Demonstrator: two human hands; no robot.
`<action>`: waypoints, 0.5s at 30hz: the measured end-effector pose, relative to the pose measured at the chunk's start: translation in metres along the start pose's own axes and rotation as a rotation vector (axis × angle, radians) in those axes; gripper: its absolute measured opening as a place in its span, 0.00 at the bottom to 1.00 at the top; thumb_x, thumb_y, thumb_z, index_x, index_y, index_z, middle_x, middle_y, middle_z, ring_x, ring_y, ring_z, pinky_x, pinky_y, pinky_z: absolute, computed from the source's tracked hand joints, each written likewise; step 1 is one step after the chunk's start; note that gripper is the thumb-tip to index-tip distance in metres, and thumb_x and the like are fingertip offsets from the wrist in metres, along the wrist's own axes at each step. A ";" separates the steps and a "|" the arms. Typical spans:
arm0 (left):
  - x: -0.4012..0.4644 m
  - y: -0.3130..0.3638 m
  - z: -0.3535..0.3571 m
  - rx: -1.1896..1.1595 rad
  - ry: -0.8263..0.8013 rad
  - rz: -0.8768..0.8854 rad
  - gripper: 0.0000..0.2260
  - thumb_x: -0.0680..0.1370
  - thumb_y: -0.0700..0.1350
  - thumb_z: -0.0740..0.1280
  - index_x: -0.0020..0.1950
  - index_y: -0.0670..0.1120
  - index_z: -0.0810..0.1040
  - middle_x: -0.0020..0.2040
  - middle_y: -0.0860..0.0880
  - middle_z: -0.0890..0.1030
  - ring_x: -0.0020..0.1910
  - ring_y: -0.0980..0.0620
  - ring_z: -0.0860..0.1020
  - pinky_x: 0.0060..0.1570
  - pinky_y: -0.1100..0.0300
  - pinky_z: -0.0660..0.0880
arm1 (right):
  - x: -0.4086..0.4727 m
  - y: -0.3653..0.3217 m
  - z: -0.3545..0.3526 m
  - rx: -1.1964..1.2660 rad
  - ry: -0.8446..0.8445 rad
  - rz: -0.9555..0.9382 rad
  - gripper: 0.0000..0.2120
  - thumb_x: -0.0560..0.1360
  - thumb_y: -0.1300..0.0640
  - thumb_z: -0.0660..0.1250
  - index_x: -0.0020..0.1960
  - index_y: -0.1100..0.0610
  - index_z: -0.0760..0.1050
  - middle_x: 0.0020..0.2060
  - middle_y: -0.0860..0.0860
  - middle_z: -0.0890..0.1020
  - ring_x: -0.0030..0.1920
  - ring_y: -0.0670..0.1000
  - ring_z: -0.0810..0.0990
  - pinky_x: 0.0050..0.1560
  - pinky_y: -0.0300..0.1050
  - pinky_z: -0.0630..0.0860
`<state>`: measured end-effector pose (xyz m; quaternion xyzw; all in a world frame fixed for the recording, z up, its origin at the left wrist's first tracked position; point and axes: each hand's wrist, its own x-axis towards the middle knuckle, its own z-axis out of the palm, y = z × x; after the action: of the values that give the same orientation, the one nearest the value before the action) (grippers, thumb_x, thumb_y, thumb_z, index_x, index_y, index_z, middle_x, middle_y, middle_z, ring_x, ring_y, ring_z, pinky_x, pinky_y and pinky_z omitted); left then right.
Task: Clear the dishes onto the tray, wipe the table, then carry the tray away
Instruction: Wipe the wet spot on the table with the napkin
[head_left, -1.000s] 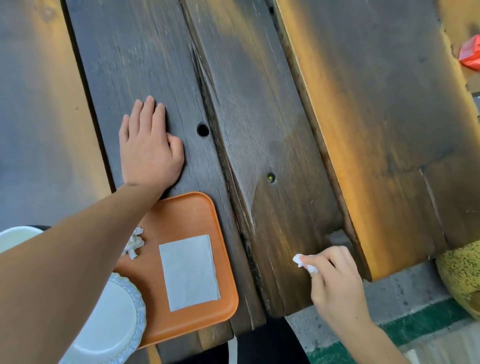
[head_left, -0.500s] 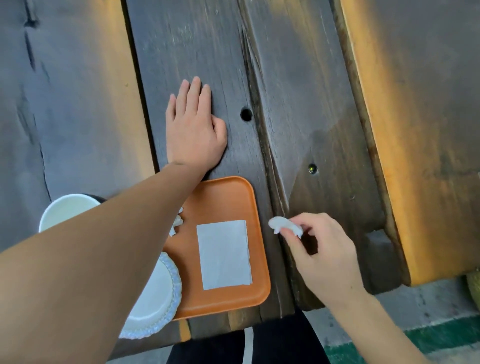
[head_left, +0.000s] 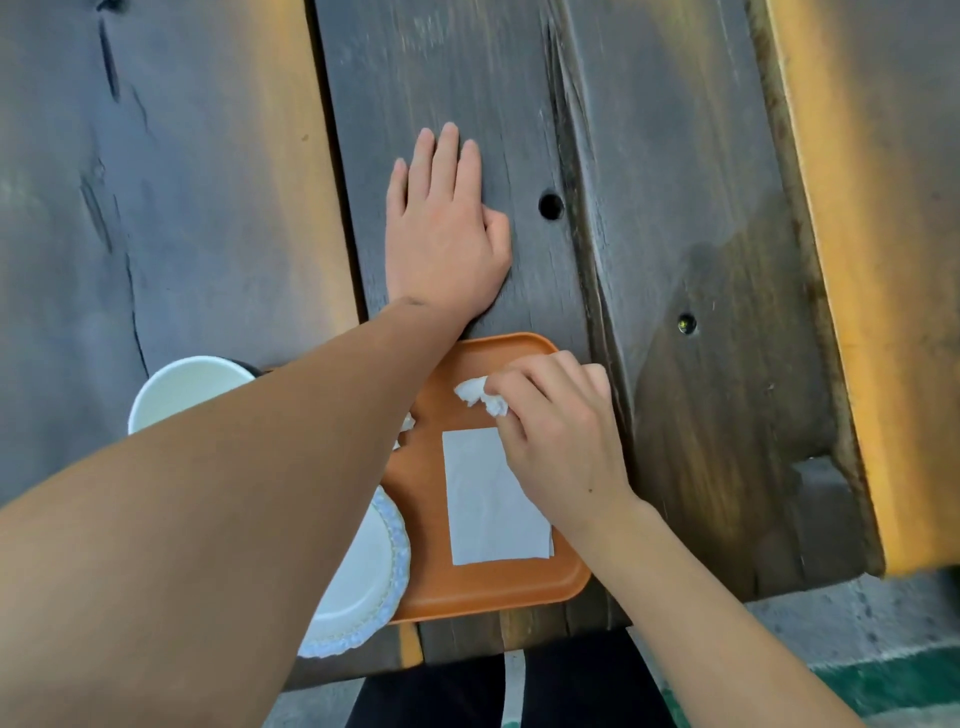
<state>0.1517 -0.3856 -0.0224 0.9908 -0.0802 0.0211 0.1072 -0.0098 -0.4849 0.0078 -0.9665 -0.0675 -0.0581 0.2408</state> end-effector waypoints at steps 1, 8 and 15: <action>0.000 -0.001 -0.001 0.008 0.004 0.004 0.28 0.78 0.48 0.53 0.78 0.43 0.66 0.80 0.44 0.63 0.81 0.44 0.58 0.79 0.46 0.52 | -0.002 -0.001 -0.002 0.005 -0.014 -0.009 0.08 0.74 0.65 0.66 0.45 0.54 0.80 0.42 0.50 0.80 0.43 0.54 0.78 0.42 0.53 0.70; -0.003 0.001 -0.010 -0.028 -0.066 -0.005 0.27 0.79 0.47 0.54 0.78 0.43 0.65 0.80 0.44 0.63 0.81 0.44 0.57 0.79 0.47 0.52 | -0.017 -0.001 -0.030 0.065 -0.128 0.078 0.16 0.70 0.60 0.70 0.57 0.49 0.79 0.55 0.48 0.77 0.55 0.51 0.75 0.53 0.51 0.69; -0.020 0.012 -0.097 -0.457 -0.256 -0.260 0.18 0.81 0.46 0.60 0.69 0.42 0.74 0.67 0.44 0.77 0.67 0.46 0.74 0.65 0.54 0.69 | -0.065 -0.005 -0.052 0.282 -0.145 0.395 0.13 0.77 0.57 0.68 0.61 0.50 0.74 0.56 0.44 0.72 0.57 0.45 0.74 0.58 0.46 0.77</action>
<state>0.1280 -0.3735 0.0737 0.9374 0.0318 -0.1368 0.3186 -0.0785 -0.5117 0.0468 -0.9194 0.0983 0.0694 0.3744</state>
